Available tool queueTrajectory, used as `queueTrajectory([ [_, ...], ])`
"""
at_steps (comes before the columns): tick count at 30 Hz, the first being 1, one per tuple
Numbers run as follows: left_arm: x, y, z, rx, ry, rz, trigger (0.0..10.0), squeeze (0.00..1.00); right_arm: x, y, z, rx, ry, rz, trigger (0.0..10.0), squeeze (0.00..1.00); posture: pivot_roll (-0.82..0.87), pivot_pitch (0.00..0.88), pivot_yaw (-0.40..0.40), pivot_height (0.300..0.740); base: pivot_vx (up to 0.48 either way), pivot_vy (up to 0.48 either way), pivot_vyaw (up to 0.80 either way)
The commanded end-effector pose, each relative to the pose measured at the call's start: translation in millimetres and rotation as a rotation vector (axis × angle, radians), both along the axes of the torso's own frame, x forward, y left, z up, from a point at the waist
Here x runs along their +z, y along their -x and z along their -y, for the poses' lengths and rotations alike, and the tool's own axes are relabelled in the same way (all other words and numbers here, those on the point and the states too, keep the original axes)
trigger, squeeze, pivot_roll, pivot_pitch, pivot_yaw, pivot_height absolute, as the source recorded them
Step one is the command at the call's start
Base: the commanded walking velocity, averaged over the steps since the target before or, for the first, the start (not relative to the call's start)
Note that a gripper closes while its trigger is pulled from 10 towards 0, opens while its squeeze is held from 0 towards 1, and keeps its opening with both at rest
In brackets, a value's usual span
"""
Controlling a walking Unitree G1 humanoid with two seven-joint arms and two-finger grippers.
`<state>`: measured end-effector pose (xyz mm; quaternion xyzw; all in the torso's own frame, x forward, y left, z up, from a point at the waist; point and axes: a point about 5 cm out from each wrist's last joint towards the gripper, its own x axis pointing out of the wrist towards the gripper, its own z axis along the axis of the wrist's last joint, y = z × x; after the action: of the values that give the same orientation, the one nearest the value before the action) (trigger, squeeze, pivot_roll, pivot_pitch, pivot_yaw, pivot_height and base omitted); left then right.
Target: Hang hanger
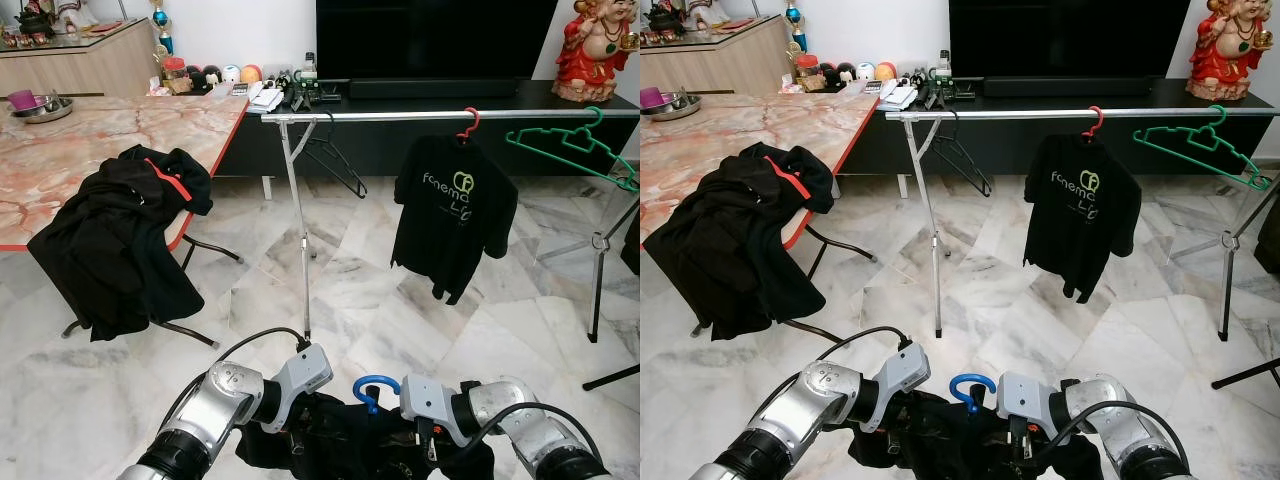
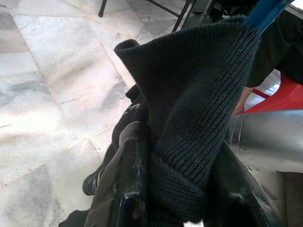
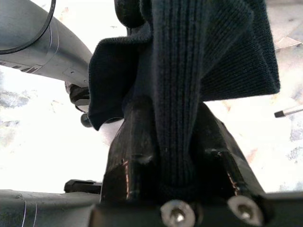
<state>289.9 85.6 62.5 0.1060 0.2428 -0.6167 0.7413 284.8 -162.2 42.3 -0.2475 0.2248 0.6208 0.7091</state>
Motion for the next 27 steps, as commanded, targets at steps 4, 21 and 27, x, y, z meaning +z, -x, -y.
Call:
queueTrajectory([
  [4,-8.2,8.1,2.9,-0.046,-0.014,-0.034,0.0,0.00,19.4,-17.1,-4.4,-0.051,-0.057,0.116,4.6,0.00,0.04,0.030,0.005,0.740,0.000,0.000,0.00],
  [21,-13.2,3.4,-5.1,0.031,-0.026,0.002,0.0,0.00,18.1,-17.4,-1.7,-0.064,-0.053,0.057,10.0,1.00,0.02,0.000,0.018,0.740,0.000,0.000,0.00],
  [27,-14.6,3.4,-6.0,0.037,-0.029,0.003,0.0,0.00,21.7,-20.8,-3.8,-0.063,-0.058,0.061,10.0,1.00,0.03,0.012,0.022,0.740,0.000,0.000,0.00],
])
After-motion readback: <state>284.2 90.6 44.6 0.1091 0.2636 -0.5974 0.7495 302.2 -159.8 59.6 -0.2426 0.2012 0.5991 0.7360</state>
